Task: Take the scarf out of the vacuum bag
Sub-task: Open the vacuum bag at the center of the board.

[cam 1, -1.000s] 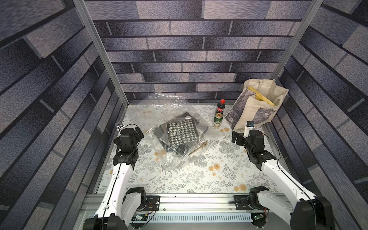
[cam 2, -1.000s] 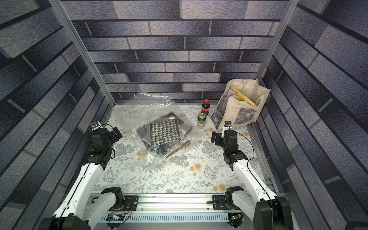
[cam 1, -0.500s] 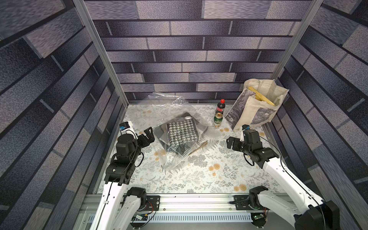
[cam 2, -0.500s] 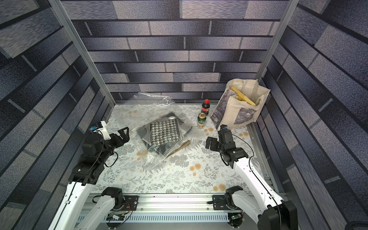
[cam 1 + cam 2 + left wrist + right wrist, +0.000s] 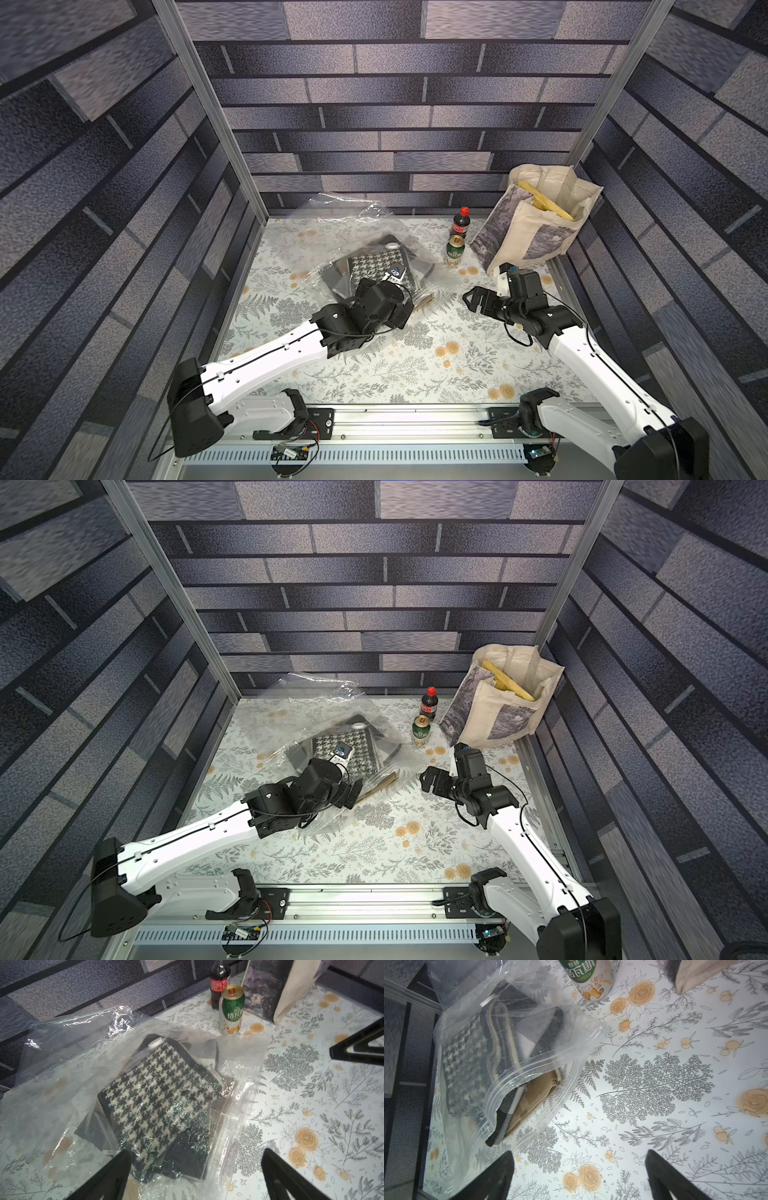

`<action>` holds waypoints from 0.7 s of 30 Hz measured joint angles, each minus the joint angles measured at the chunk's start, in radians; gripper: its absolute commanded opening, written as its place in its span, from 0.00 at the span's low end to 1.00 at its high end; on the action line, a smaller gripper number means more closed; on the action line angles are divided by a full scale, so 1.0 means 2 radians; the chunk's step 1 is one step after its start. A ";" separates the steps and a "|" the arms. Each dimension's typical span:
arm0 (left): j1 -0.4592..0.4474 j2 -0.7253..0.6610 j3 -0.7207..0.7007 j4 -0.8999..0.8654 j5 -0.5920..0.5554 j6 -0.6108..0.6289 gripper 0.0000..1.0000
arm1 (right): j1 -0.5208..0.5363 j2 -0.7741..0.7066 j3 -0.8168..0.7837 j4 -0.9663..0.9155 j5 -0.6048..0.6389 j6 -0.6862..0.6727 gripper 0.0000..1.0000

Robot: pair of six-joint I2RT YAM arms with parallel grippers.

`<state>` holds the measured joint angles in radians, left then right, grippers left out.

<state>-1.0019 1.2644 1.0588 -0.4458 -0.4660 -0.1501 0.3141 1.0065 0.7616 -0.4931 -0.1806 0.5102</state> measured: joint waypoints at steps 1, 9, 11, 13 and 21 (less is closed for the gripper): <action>-0.003 0.015 0.006 -0.005 -0.001 0.007 1.00 | 0.000 0.002 0.002 0.001 -0.011 0.003 1.00; -0.030 0.067 0.011 -0.040 -0.013 0.042 1.00 | 0.000 0.000 0.004 0.018 -0.088 0.033 1.00; -0.039 0.067 0.010 -0.045 -0.023 0.044 1.00 | 0.000 0.000 0.004 0.025 -0.102 0.045 1.00; -0.050 0.067 0.006 -0.046 -0.035 0.046 1.00 | 0.000 0.000 0.004 0.033 -0.115 0.056 1.00; -0.095 0.067 -0.025 -0.056 -0.041 0.045 1.00 | -0.023 0.006 0.004 0.039 -0.143 0.091 1.00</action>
<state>-1.1927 1.3975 1.0096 -0.5583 -0.5472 -0.0597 0.2687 1.0187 0.7689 -0.4149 -0.4664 0.6926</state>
